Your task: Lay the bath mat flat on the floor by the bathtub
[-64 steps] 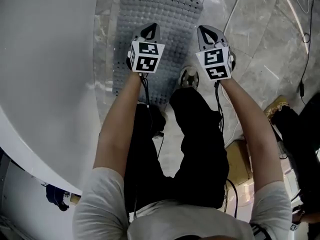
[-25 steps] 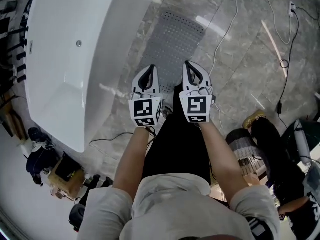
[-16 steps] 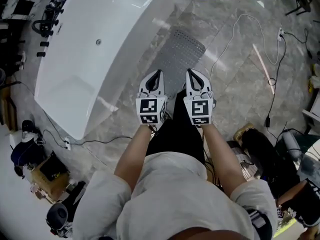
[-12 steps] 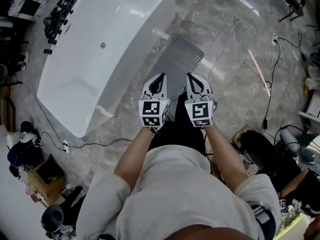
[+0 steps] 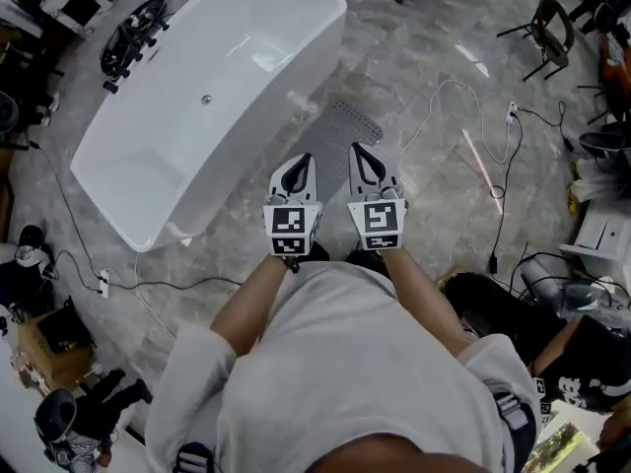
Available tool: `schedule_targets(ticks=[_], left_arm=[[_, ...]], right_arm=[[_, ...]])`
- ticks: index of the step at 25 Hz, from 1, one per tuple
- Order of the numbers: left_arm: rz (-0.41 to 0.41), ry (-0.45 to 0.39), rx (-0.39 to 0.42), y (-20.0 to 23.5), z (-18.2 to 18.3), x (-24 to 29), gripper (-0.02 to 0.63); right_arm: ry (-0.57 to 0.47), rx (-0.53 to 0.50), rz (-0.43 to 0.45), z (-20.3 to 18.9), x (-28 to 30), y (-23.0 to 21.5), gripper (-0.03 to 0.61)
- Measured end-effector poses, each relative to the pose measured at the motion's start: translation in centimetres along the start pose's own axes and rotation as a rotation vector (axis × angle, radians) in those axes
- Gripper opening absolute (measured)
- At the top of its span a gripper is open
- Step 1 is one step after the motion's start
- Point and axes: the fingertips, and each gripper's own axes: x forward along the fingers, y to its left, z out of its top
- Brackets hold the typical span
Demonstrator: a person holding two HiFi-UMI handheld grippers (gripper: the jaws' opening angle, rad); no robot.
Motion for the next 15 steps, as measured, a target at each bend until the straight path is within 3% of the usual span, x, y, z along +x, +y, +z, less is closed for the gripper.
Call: schedule_targets(ticks=[2,5,8,15], left_arm=[[0.037,-0.025,0.012,0.0,1.5,-0.3,0.011],[0.099,-0.038,-0.063,1.4,1.6,-1.0,0.011],[0.109,-0.034,-0.121,0.7,1.3,-1.4,0.011],[0.084,-0.070,-0.064,-3.1,3.6,0.9,0.011]], right_arm=[[-0.012,-0.028,0.016,1.1,-0.6,-1.0,0.006],[-0.021,-0.065,0.040,2.0,-1.1,-0.9,0.006],[-0.031,-0.037,0.061,2.4,-1.9,-0.7,0.006],[-0.070,0.043,0.055,3.1,-3.2,-4.4,0.006]])
